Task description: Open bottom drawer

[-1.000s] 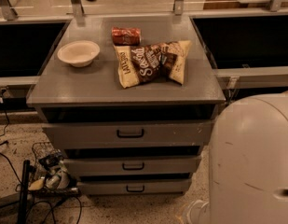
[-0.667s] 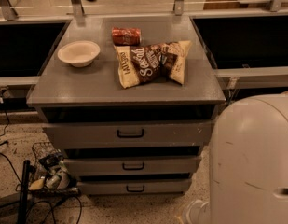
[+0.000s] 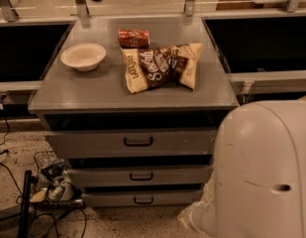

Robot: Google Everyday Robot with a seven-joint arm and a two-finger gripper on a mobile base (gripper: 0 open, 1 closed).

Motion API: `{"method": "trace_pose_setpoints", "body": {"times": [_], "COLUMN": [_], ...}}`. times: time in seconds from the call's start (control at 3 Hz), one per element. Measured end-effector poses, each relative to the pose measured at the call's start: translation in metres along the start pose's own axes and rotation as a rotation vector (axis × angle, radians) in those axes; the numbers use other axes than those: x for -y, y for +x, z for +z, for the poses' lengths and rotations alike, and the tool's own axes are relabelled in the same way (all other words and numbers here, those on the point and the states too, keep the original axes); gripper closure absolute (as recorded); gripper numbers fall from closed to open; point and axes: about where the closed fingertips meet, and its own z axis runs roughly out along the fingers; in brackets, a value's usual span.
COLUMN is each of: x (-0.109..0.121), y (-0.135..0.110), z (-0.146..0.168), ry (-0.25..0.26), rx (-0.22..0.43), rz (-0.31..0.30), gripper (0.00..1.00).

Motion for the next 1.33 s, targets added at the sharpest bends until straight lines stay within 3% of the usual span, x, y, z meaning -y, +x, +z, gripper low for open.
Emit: {"method": "trace_pose_setpoints", "body": {"times": [0.67,1.0,1.33], "x": [0.012,0.012,0.012], "y": [-0.015,-0.015,-0.015], "z": [0.035,0.035,0.035], "ry": [-0.012,-0.012,-0.012], "rx": [-0.034,-0.034,-0.034], "rz": [0.000,0.000,0.000], "gripper": [0.98,0.76,0.45]}}
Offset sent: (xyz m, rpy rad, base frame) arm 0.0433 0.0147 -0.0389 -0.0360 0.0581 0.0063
